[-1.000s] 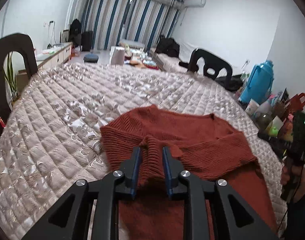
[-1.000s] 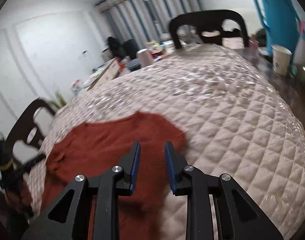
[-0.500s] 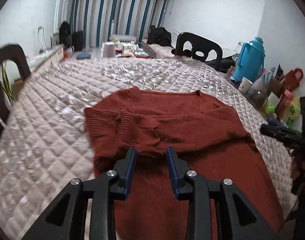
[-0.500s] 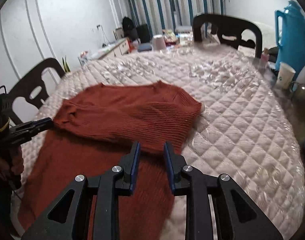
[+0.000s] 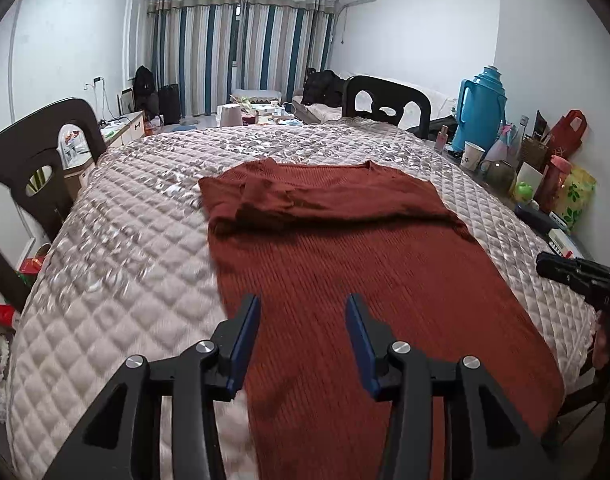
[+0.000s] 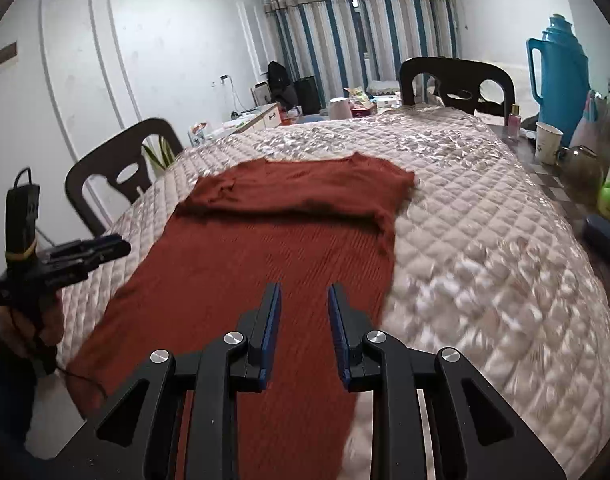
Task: Fold small clothes
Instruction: 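Open both tools and lift them off the narrowed sweater, then grasp the sweater hem with both tools and lift it toward the collar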
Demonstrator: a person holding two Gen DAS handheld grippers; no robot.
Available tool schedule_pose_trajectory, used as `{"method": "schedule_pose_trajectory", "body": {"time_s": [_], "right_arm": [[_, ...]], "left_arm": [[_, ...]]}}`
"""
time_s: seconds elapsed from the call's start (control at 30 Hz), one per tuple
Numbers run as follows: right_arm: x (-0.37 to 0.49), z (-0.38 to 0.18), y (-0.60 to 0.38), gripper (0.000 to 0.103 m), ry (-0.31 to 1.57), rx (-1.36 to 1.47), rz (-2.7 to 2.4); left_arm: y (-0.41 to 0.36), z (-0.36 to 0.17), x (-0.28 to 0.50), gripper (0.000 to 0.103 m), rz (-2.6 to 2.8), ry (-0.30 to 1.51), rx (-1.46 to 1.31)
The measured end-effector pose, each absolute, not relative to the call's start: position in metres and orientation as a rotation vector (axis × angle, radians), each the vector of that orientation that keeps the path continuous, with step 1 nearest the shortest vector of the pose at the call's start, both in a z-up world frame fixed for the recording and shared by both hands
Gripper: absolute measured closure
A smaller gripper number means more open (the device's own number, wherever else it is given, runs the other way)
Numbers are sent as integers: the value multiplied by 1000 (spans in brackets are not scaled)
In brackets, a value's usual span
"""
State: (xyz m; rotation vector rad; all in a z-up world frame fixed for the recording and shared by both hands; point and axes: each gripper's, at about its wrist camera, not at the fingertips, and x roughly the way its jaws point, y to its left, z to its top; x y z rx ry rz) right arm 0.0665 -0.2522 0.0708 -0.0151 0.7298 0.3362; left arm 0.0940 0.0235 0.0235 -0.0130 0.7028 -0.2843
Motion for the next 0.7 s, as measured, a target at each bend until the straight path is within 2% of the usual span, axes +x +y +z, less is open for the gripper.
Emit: {"method": "schedule_pose_trajectory", "body": {"time_s": [0.5, 0.7], "right_arm": [[-2, 10, -224, 77, 811, -112, 369], [-13, 8, -239, 73, 805, -70, 355]], "left_arm": [[28, -7, 20, 51, -235, 712, 26], [31, -14, 4, 51, -202, 719, 29]]}}
